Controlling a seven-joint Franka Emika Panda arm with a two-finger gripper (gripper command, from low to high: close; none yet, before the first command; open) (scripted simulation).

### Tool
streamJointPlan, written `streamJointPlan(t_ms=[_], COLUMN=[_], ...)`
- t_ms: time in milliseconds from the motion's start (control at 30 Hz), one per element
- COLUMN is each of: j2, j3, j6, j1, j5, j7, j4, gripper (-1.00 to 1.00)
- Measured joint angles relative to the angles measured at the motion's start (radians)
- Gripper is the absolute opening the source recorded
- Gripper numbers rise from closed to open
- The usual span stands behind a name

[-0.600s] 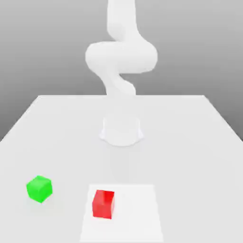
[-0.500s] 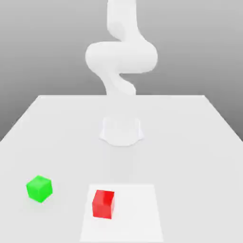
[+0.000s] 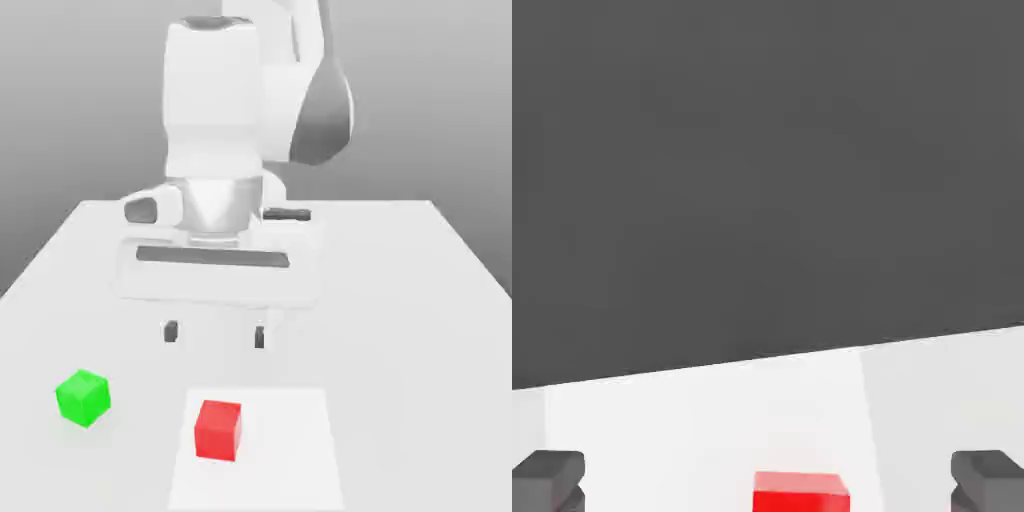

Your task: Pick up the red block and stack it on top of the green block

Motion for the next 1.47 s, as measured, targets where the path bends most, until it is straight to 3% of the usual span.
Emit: streamJointPlan(t_ms=[267,300,533,733,1133,1333,1367,1467], j2=[0.290,0.320,0.324,0.136,0.011,0.176,0.202,0.202], j3=[0.016,0.019,0.022,0.009,-0.155,-0.129,-0.124,-0.124], j6=[0.212,0.237,0.241,0.081,-0.046,0.107,0.131,0.131], j1=[-0.021,-0.024,-0.027,-0.028,-0.368,-0.387,-0.388,-0.388], j5=[0.031,0.034,0.031,0.009,-0.019,0.075,0.089,0.089], j7=[-0.018,-0.020,-0.018,0.003,0.342,0.302,0.292,0.292], j4=[-0.025,-0.021,-0.021,-0.048,-0.045,-0.035,-0.034,-0.034], gripper=[0.00,-1.00,-1.00,-1.00,-1.00,-1.00,1.00,1.00])
